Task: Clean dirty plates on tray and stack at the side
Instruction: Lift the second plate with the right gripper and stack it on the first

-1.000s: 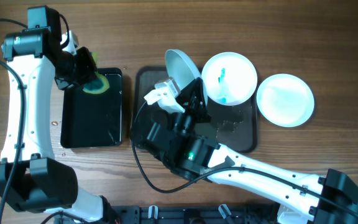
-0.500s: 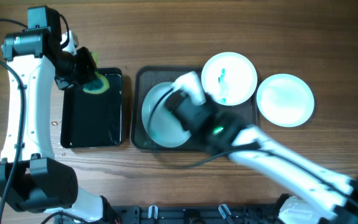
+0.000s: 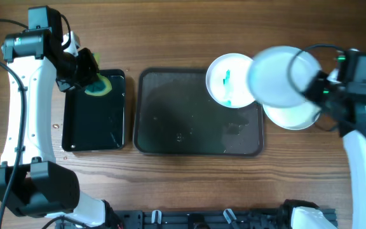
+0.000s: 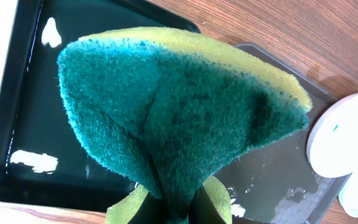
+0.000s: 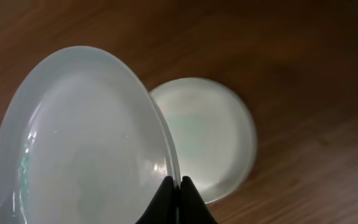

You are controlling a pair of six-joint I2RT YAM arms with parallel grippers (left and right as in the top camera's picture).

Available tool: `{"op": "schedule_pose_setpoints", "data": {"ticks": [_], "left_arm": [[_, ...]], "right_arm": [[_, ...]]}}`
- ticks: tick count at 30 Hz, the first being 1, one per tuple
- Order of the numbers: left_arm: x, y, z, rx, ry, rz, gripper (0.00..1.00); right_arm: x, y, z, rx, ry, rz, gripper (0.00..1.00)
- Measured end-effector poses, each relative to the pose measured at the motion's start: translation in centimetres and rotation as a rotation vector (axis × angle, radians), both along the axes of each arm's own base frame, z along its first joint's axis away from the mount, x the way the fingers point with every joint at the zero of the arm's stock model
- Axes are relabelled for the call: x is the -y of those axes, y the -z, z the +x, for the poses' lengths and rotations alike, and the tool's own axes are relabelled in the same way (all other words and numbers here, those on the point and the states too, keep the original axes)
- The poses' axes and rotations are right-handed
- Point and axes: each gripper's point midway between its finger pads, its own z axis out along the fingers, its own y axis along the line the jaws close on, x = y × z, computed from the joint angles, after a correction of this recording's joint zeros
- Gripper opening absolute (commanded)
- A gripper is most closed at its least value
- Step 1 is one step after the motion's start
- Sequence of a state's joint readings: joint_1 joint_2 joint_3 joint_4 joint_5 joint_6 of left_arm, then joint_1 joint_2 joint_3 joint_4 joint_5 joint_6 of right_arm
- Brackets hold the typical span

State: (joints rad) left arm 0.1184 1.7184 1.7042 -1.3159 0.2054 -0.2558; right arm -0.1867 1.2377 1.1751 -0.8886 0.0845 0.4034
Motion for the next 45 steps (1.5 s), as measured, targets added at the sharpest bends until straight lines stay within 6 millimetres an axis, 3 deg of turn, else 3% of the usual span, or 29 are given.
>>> {"op": "schedule_pose_setpoints", "data": {"ticks": [2,3,8,12,14,18,20,22,26,29,31,33,39,43,45], "left_arm": [[0.0,0.0,0.1,0.006,0.0,0.001,0.04],[0.0,0.0,0.2,0.008,0.0,0.001,0.04],[0.0,-0.1,0.2,0.01,0.0,0.001,0.04],[0.0,-0.1,0.2,0.01,0.0,0.001,0.04],[0.0,-0.1,0.2,0.01,0.0,0.001,0.04],[0.0,-0.1,0.2,0.011,0.0,0.001,0.04],[0.0,-0.1,0.2,0.011,0.0,0.001,0.04],[0.0,-0.1,0.2,0.01,0.0,0.001,0.04],[0.0,-0.1,0.2,0.011,0.0,0.001,0.04],[0.0,-0.1,0.2,0.01,0.0,0.001,0.04],[0.0,-0.1,0.2,0.01,0.0,0.001,0.04],[0.0,-0.1,0.3,0.011,0.0,0.002,0.04],[0.0,-0.1,0.3,0.013,0.0,0.002,0.04],[0.0,-0.1,0.3,0.014,0.0,0.002,0.04],[0.0,-0.1,0.3,0.014,0.0,0.002,0.04]], "right_arm": [[2.6,2.0,-0.7,-0.044,0.084,0.001,0.04],[4.3,5.0,-1.4,-0.111,0.147,0.018,0.04],[5.2,12.8,-3.4,-0.283,0.209,0.065,0.06],[5.0,16.3,-4.0,-0.351,0.213,0.091,0.35],[5.0,16.5,-3.2,-0.324,0.208,0.1,0.45],[3.8,15.4,-1.1,-0.254,0.137,0.168,0.49],[3.1,13.7,0.8,-0.198,0.069,0.202,0.51],[1.9,10.7,3.6,-0.107,-0.034,0.218,0.58],[-2.8,5.6,8.0,0.033,-0.278,0.196,0.64],[-7.0,4.1,9.9,0.094,-0.447,0.169,0.64],[-9.2,4.8,10.8,0.097,-0.531,0.17,0.63],[-10.2,6.5,11.5,0.077,-0.574,0.175,0.62],[-10.2,13.6,13.1,-0.024,-0.634,0.166,0.59],[-10.2,15.5,13.7,-0.033,-0.667,0.147,0.46],[-10.2,16.3,13.6,-0.048,-0.675,0.15,0.45]]}}
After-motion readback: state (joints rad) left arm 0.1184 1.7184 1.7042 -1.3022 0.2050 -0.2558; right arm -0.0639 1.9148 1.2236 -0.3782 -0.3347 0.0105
